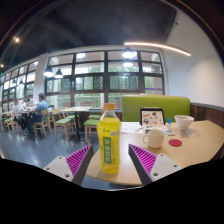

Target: Pour water

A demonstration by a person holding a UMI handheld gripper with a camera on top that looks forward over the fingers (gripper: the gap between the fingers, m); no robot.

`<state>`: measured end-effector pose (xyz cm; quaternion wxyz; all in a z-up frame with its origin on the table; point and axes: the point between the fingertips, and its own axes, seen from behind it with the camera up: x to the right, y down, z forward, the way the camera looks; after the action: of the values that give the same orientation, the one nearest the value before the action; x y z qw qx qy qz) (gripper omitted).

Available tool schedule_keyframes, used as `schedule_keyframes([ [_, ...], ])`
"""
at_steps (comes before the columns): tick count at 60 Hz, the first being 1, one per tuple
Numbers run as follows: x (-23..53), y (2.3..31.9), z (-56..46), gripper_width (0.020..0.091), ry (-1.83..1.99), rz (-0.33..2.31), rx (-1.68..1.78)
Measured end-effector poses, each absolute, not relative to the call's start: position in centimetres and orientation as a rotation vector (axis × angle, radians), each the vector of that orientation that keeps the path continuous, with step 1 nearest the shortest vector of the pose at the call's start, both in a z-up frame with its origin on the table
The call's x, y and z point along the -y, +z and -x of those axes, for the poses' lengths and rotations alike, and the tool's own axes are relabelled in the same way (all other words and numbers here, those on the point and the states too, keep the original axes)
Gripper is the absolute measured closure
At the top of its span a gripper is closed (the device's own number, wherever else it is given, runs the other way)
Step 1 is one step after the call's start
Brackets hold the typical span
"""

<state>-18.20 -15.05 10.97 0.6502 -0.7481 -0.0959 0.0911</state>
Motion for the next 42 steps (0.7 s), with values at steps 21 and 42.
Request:
schedule_keyframes([
  [21, 3.7, 8.9, 19.8, 0.0693, 0.001, 1.663, 0.135],
  [42, 1.5, 9.1, 20.2, 0.0817, 0.161, 1.712, 0.086],
])
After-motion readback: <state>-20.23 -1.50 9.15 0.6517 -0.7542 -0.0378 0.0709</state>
